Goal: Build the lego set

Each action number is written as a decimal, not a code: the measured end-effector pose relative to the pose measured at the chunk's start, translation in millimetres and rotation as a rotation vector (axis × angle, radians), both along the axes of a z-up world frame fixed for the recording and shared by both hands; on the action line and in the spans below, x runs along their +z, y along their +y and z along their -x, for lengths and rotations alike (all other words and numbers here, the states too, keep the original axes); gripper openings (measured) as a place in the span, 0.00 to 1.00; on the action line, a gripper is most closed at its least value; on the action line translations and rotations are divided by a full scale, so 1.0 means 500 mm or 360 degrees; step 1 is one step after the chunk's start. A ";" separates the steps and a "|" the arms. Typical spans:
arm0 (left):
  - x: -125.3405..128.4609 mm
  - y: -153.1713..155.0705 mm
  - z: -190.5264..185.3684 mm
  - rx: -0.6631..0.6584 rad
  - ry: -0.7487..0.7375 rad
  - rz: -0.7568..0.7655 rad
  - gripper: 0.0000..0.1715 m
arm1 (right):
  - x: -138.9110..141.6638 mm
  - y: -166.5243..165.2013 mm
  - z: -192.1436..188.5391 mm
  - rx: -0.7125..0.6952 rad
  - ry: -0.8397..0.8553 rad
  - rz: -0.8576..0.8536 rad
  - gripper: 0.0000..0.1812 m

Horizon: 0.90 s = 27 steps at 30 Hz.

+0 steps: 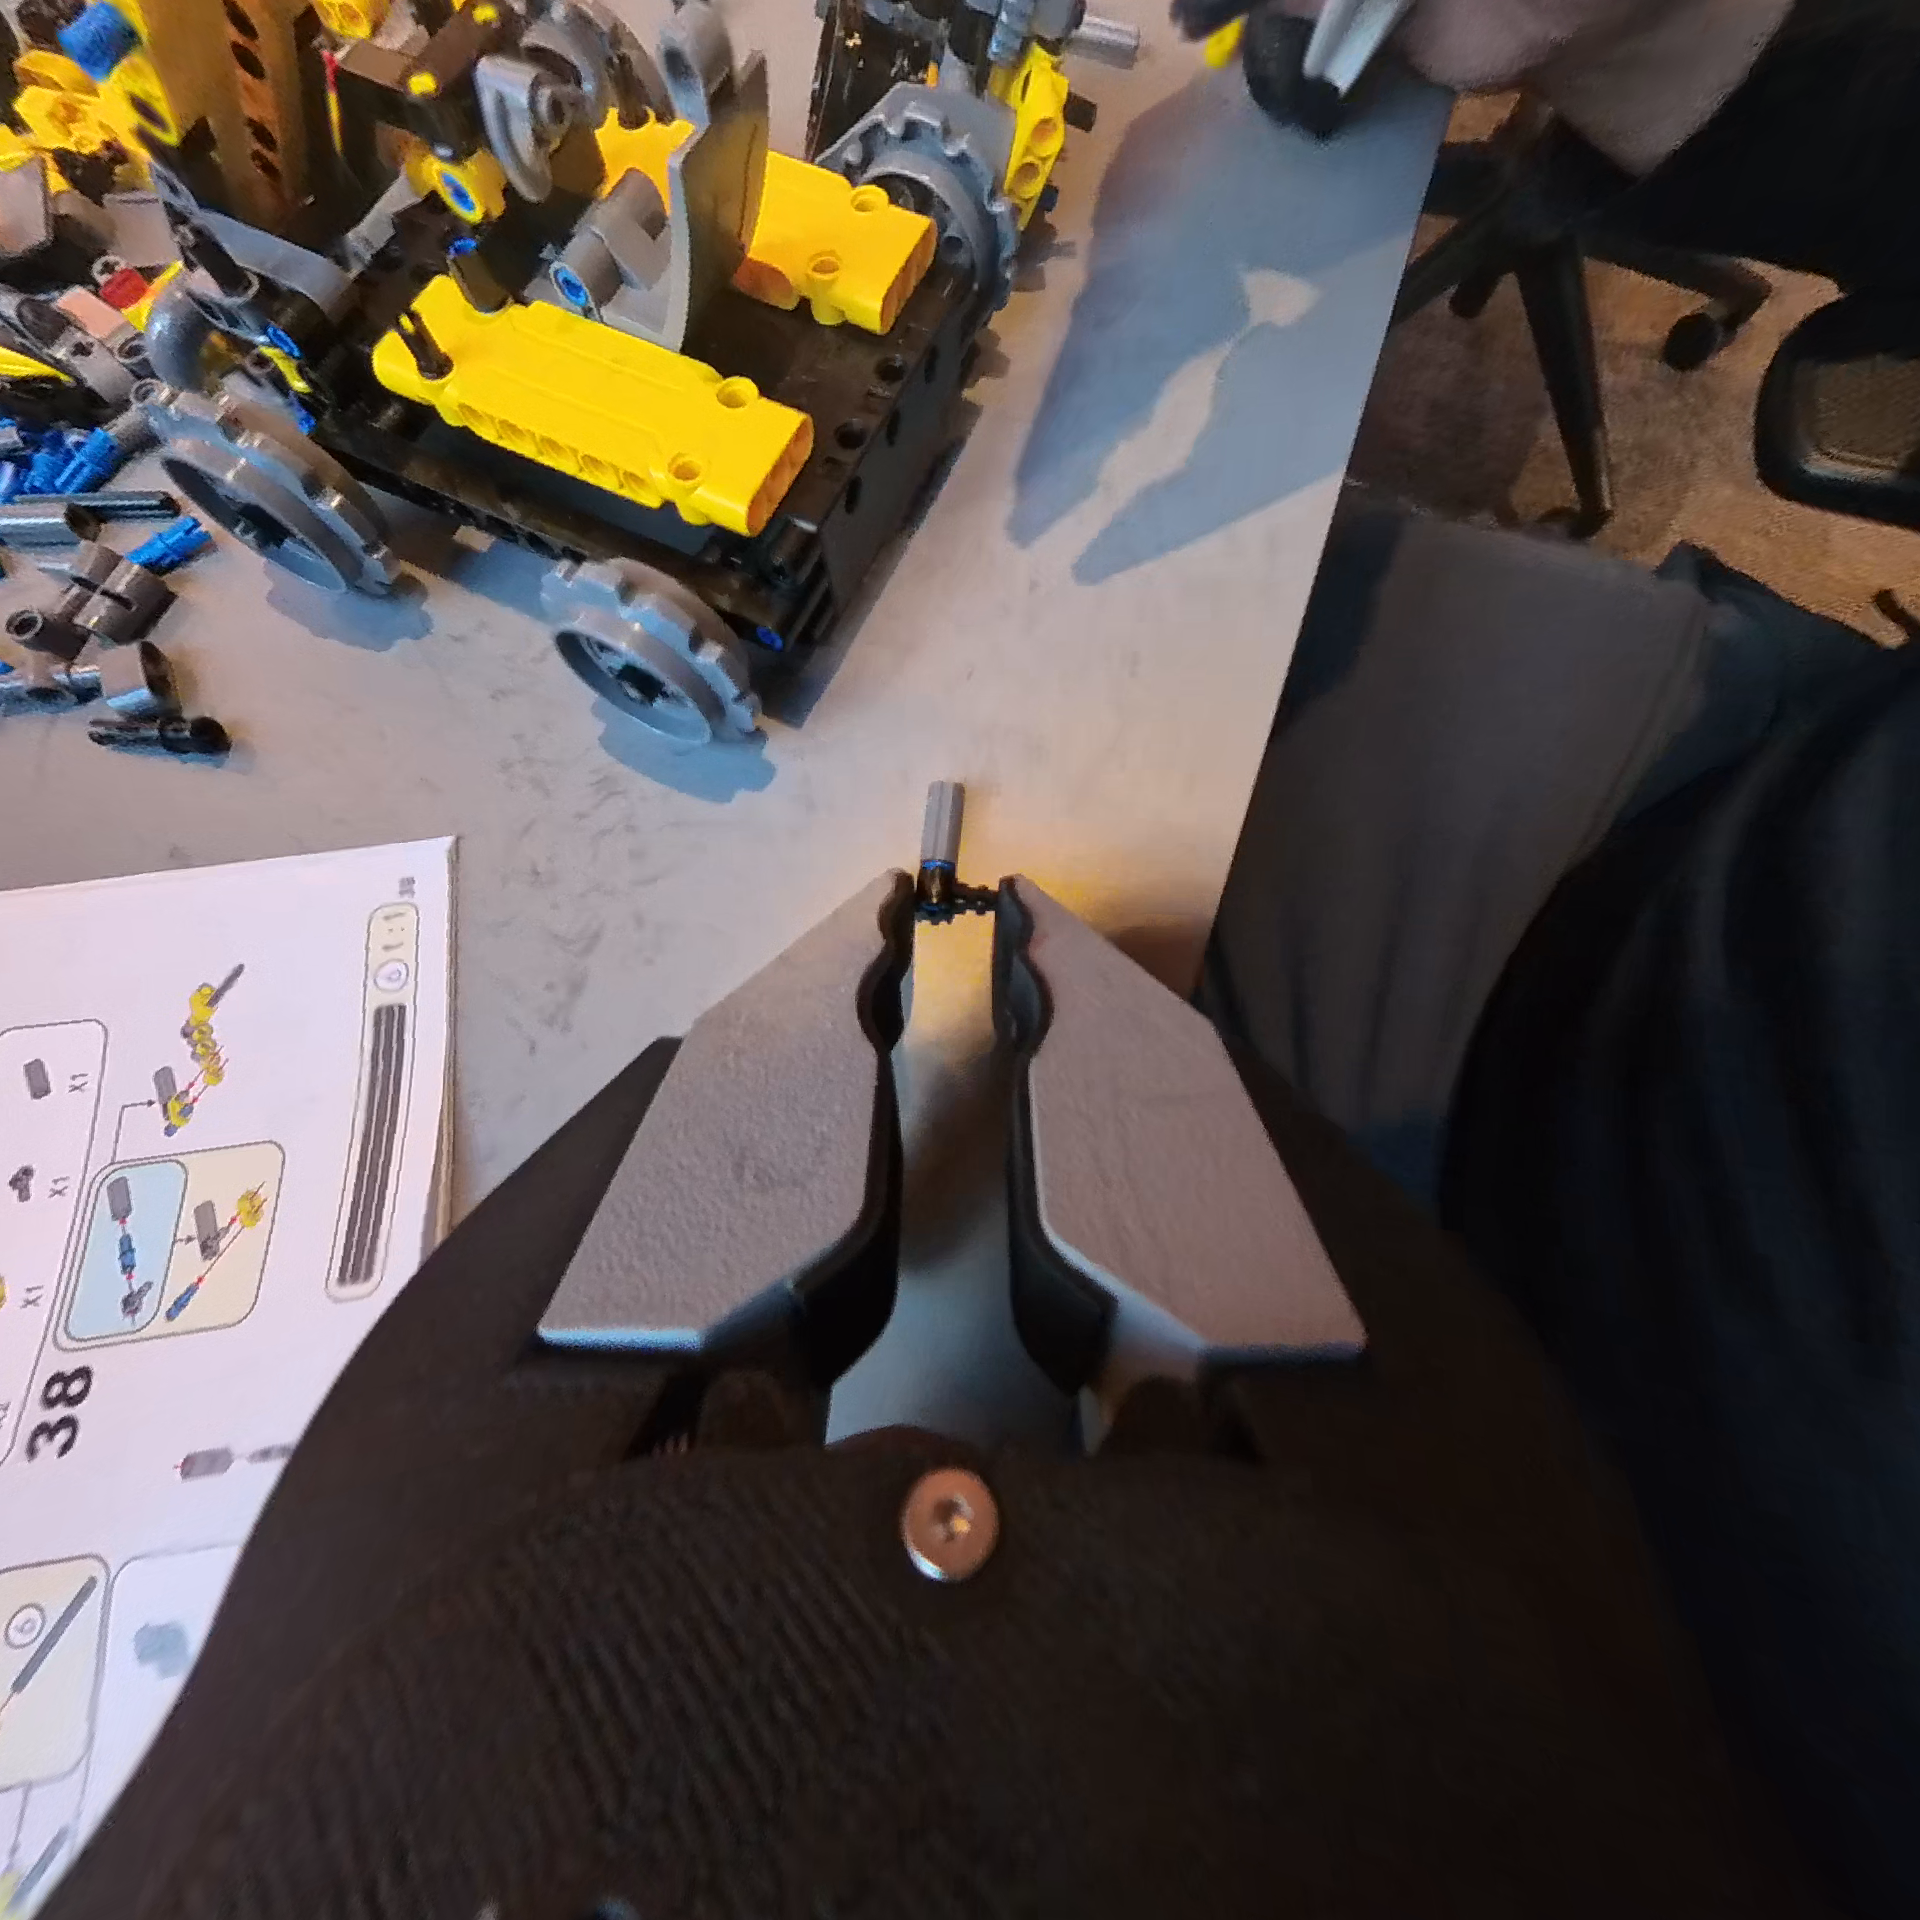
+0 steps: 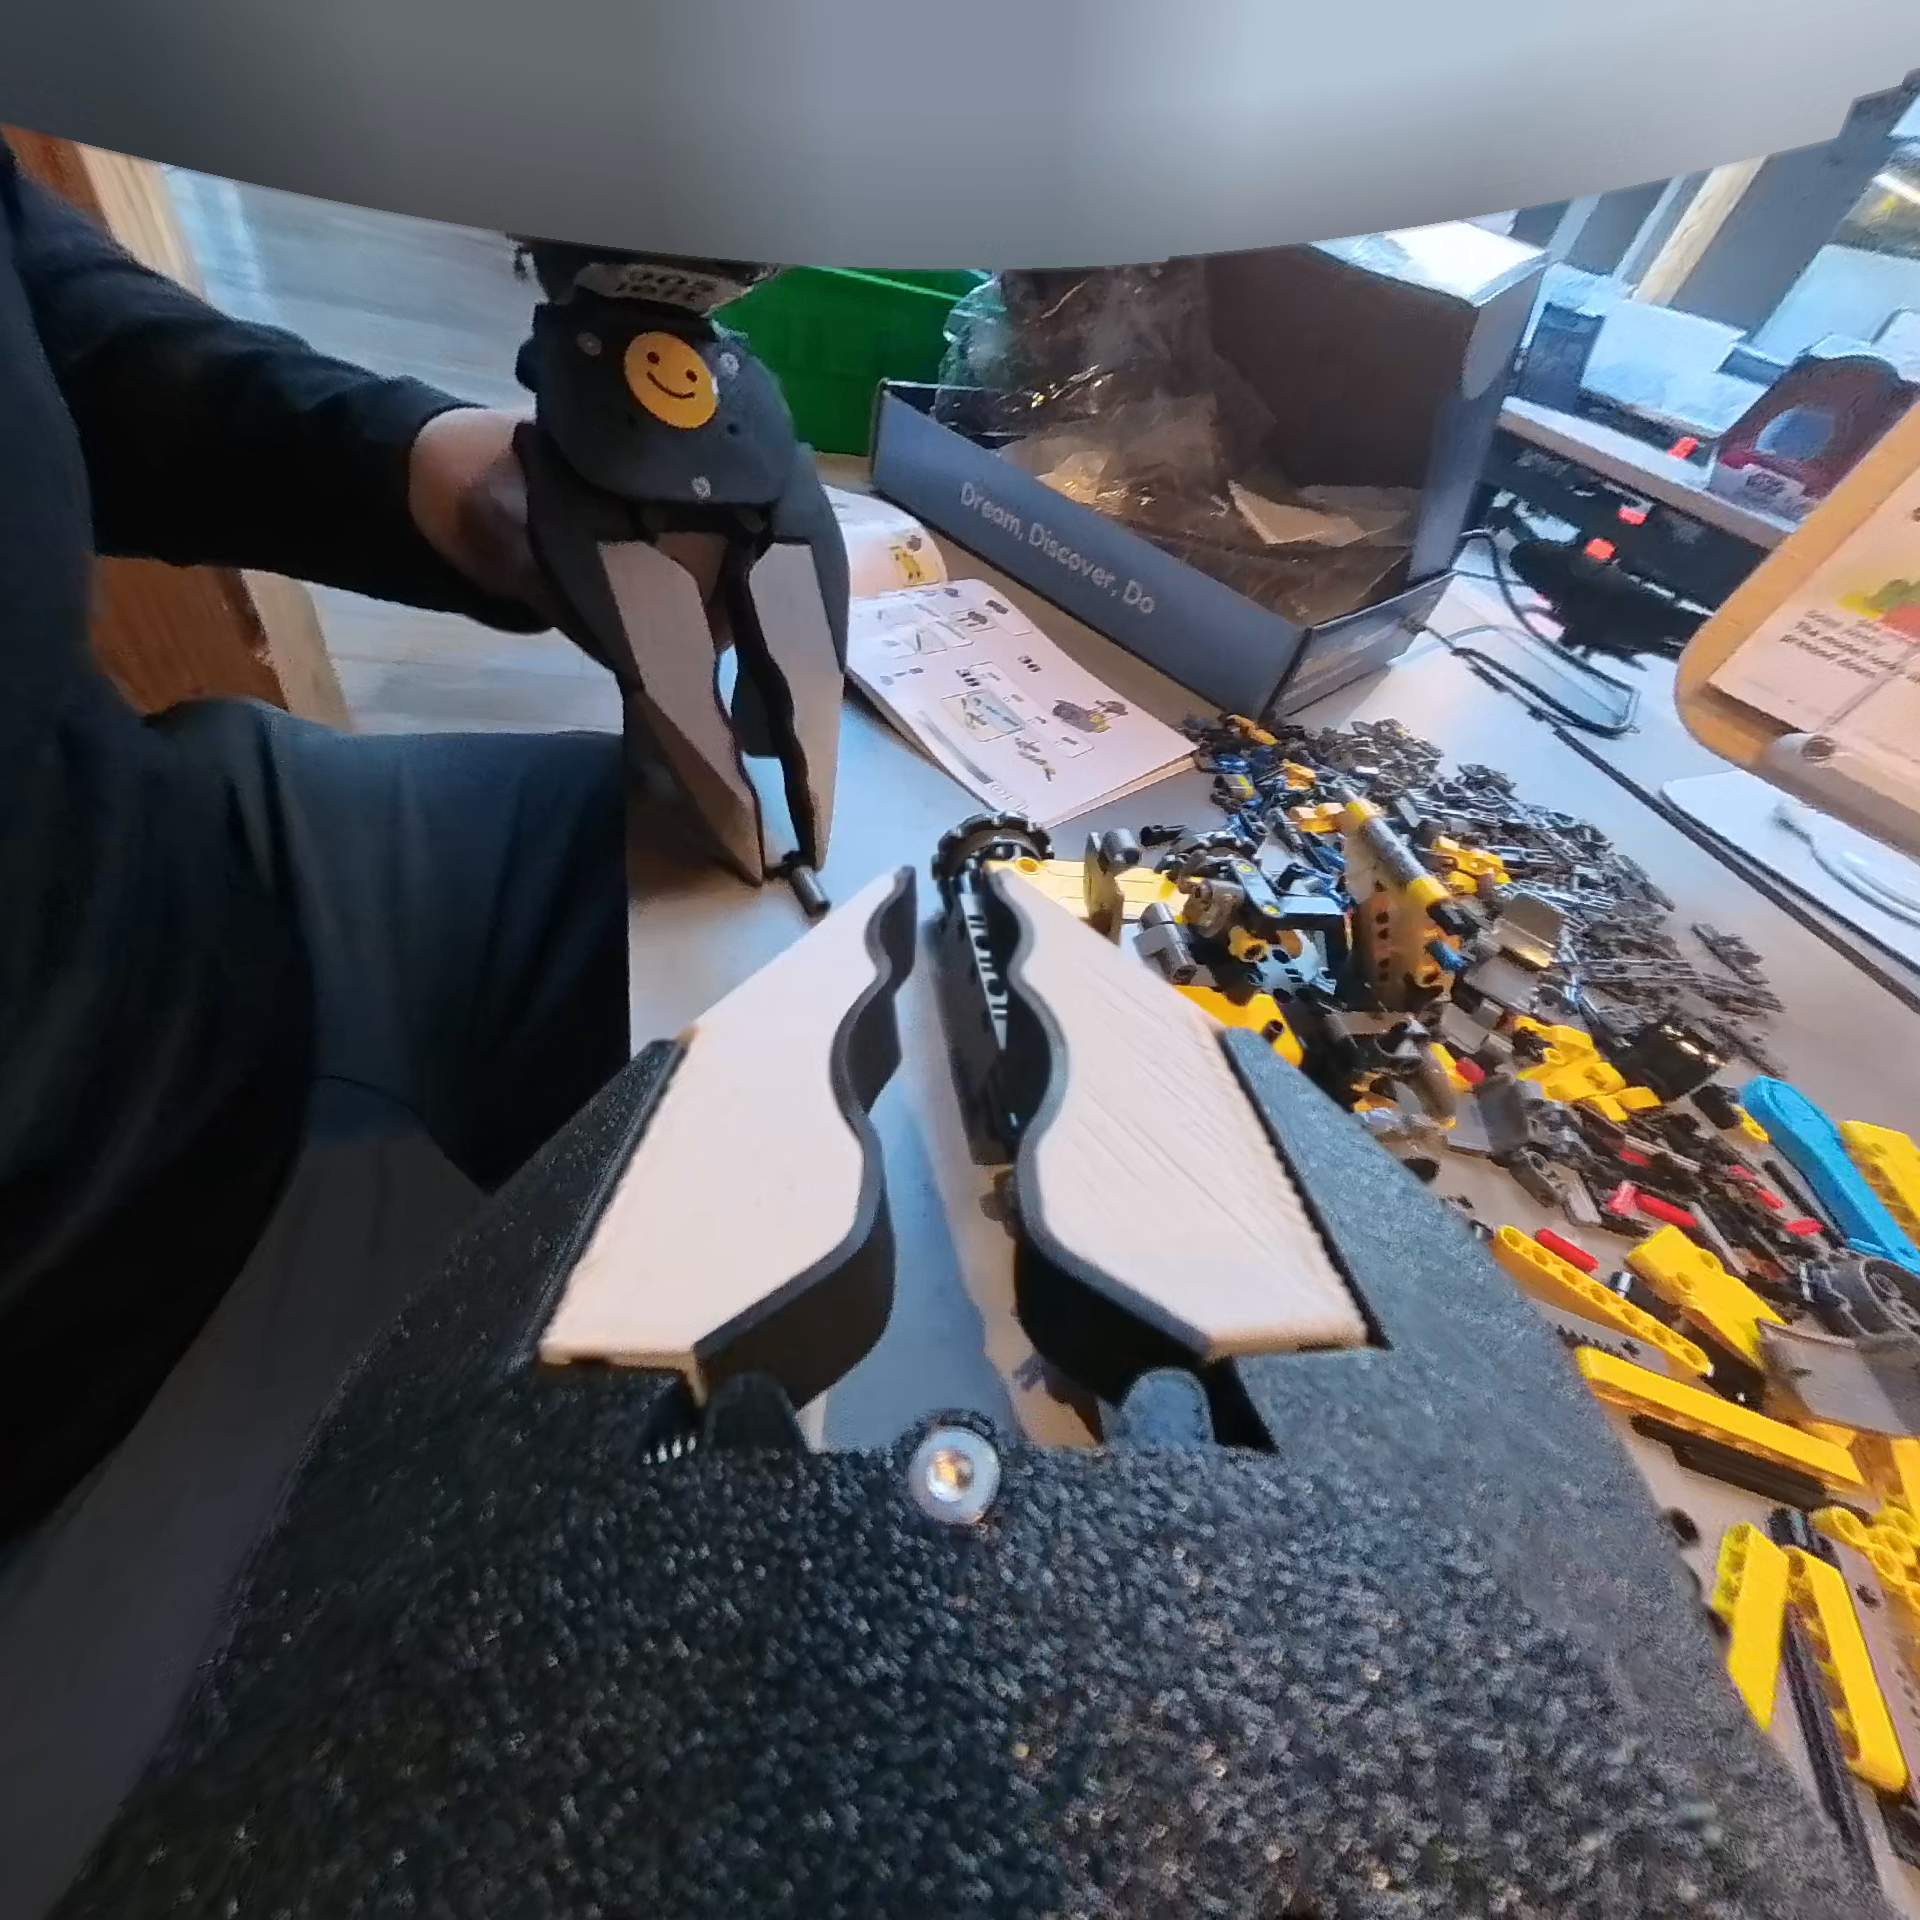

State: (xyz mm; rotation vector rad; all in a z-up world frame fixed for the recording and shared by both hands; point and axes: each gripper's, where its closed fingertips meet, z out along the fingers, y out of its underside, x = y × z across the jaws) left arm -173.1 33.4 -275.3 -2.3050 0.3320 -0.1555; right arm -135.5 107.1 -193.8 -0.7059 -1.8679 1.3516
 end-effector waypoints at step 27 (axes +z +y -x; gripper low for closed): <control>-0.001 0.079 -0.068 -0.0212 -0.0024 0.0027 0.09 | 0.015 0.216 -0.076 -0.0538 0.0015 0.0096 0.07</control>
